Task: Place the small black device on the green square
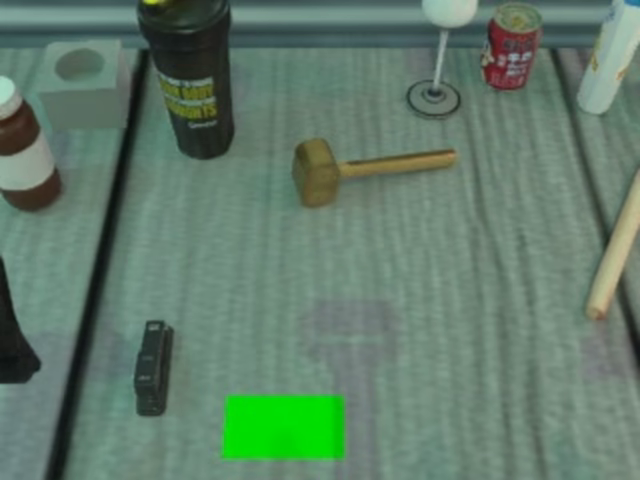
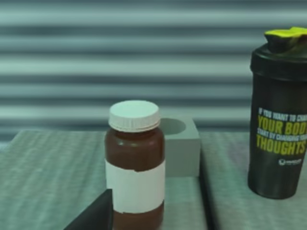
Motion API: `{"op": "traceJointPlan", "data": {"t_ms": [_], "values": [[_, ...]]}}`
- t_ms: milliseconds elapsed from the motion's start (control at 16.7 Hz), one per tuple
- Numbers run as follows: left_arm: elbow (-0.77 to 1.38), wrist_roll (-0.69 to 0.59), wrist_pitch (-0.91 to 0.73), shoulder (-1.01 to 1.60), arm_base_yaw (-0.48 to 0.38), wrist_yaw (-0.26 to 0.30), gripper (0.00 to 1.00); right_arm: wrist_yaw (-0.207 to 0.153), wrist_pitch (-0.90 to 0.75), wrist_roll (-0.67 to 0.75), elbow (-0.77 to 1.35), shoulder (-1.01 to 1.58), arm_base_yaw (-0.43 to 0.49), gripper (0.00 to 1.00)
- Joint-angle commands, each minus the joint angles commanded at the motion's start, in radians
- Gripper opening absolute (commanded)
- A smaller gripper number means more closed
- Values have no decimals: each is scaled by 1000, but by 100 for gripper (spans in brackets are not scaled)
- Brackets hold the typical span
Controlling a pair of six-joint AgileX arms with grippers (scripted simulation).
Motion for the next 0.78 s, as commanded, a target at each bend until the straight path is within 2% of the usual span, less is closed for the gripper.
{"op": "traceJointPlan", "data": {"t_ms": [360,540,780], "values": [[97,-32,-81,106,-31,1,100,0,0,0,0,0,0,100],[245,-82,-210,297,-75,0,100,0,0,0,0,0,0,100],[488,-165,-436,672,-150,-4,100,0,0,0,0,0,0,100]]}}
